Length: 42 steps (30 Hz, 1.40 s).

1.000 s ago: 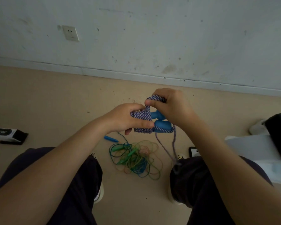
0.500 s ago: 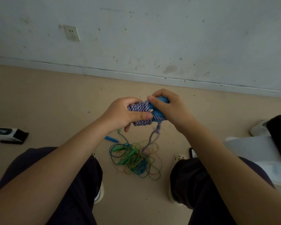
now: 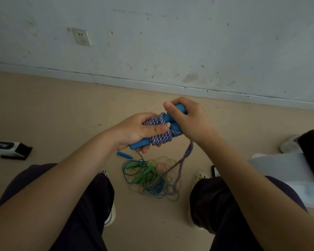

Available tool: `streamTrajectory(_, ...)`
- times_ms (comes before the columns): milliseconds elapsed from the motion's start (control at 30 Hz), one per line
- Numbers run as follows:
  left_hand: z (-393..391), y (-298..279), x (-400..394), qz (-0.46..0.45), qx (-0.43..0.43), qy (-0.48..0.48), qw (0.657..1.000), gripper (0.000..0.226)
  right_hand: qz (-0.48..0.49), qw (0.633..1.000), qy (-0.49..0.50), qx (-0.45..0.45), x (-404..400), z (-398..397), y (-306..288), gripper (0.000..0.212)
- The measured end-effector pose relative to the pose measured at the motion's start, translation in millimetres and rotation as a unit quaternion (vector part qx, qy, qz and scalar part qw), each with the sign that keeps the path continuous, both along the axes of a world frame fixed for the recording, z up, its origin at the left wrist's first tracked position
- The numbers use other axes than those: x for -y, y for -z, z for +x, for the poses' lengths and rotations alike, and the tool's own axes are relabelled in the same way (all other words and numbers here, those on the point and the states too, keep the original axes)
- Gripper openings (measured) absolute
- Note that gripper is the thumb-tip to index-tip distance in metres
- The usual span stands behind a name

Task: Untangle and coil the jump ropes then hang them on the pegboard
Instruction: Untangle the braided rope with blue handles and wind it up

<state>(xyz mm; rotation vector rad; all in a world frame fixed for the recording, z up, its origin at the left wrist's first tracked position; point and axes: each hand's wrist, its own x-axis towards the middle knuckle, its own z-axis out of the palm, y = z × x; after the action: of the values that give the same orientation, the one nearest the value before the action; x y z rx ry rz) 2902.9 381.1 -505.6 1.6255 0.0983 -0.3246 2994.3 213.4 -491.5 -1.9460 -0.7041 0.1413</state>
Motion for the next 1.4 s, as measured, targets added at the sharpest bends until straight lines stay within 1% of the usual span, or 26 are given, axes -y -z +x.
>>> streamTrajectory(100,0,-2,-2,0.017,-0.01,0.021,1.0,0.068,-0.04,0.999,-0.016,0.018,1,0,-2,0.032)
streamTrajectory(200,0,-2,-1,0.023,-0.019,0.025,0.999,0.064,-0.086,0.995,-0.03,0.035,4,2,-2,0.037)
streamTrajectory(267,1,-2,-1,0.026,-0.022,0.029,0.999,0.066,-0.107,0.992,-0.038,0.054,5,2,-1,0.039)
streamTrajectory(367,1,-1,-1,0.027,-0.015,0.034,0.999,0.056,-0.108,0.992,-0.038,0.054,5,3,0,0.037)
streamTrajectory(467,1,-1,-3,0.035,0.015,0.029,0.999,0.059,-0.066,0.997,-0.041,-0.016,5,1,2,0.031)
streamTrajectory(533,1,-1,-5,0.035,0.034,0.014,0.999,0.06,-0.024,0.996,-0.037,-0.082,4,-1,5,0.03)
streamTrajectory(567,1,-2,-6,0.031,0.045,0.001,0.999,0.056,0.004,0.991,-0.035,-0.131,3,-2,6,0.037)
streamTrajectory(633,1,-2,-6,0.016,0.067,-0.027,0.997,0.046,0.057,0.969,-0.045,-0.238,2,-3,4,0.055)
streamTrajectory(667,0,-2,-5,0.009,0.075,-0.043,0.996,0.042,0.072,0.96,-0.056,-0.263,1,-2,3,0.058)
streamTrajectory(700,0,-2,-5,0.003,0.083,-0.058,0.995,0.04,0.082,0.957,-0.069,-0.268,2,-2,1,0.054)
streamTrajectory(767,0,-1,-4,0.001,0.096,-0.096,0.991,0.037,0.089,0.957,-0.097,-0.257,2,-2,-2,0.035)
streamTrajectory(800,0,-1,-4,0.0,0.102,-0.118,0.988,0.035,0.086,0.958,-0.113,-0.249,1,-3,-2,0.029)
streamTrajectory(833,1,-1,-4,-0.003,0.108,-0.139,0.984,0.031,0.077,0.96,-0.124,-0.241,0,-4,-2,0.027)
streamTrajectory(967,3,1,-3,0.003,0.118,-0.191,0.975,0.025,0.025,0.964,-0.119,-0.238,-4,-10,-3,0.037)
streamTrajectory(1067,4,1,-1,0.008,0.125,-0.205,0.971,0.027,-0.004,0.963,-0.117,-0.241,-4,-9,-5,0.037)
streamTrajectory(1167,7,0,-3,0.014,0.129,-0.22,0.967,0.023,-0.025,0.966,-0.11,-0.232,-2,-6,-5,0.031)
streamTrajectory(1233,8,0,-5,0.021,0.128,-0.233,0.964,0.021,-0.056,0.972,-0.101,-0.206,0,-5,-6,0.026)
streamTrajectory(1300,9,1,-6,0.031,0.131,-0.242,0.961,0.021,-0.08,0.978,-0.093,-0.171,4,-4,-8,0.027)
streamTrajectory(1400,10,3,-15,0.086,0.116,-0.268,0.953,0.017,-0.065,0.985,-0.091,-0.133,12,-4,-14,0.031)
